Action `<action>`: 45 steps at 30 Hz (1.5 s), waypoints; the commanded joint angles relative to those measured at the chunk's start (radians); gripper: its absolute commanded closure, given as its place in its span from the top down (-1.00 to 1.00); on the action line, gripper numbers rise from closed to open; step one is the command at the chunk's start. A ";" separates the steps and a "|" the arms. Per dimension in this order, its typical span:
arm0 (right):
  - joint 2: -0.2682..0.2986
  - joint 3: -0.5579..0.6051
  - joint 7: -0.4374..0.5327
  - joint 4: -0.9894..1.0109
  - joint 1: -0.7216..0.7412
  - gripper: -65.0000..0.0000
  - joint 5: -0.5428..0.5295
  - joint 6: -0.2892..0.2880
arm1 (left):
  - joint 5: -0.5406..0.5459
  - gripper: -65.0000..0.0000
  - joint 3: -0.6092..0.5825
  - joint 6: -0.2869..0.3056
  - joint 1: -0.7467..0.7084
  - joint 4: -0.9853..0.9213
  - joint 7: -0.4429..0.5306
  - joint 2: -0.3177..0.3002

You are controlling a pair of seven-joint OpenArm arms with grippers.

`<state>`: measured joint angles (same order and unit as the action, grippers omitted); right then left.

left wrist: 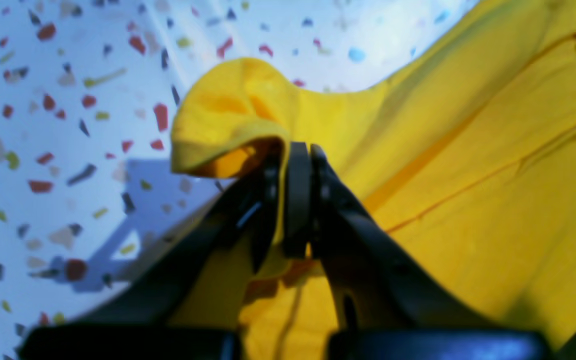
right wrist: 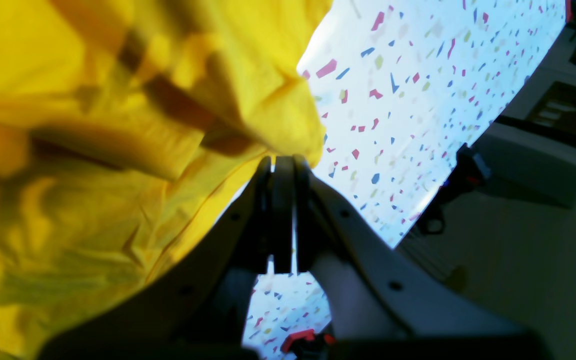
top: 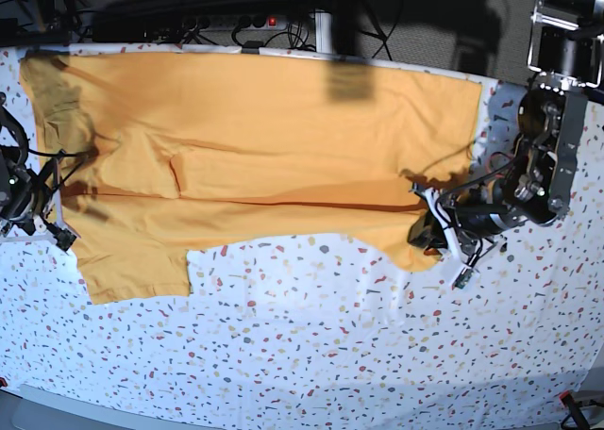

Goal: Fold the T-shirt properly
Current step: 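Lay the folded edge along the shirt's middle with both grippers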

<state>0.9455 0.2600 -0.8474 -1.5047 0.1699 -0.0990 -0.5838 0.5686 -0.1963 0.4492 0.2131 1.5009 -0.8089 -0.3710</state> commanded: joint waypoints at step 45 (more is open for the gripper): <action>0.043 -0.013 0.275 0.050 -0.026 -0.09 0.234 -0.095 | -0.033 -1.00 0.007 -0.015 -0.013 0.018 0.040 -0.006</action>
<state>0.9607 0.2600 -0.5743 -1.4460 0.1211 0.1272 -0.6754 0.5205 -0.1963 0.4328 0.1772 1.5009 -0.7914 -0.3679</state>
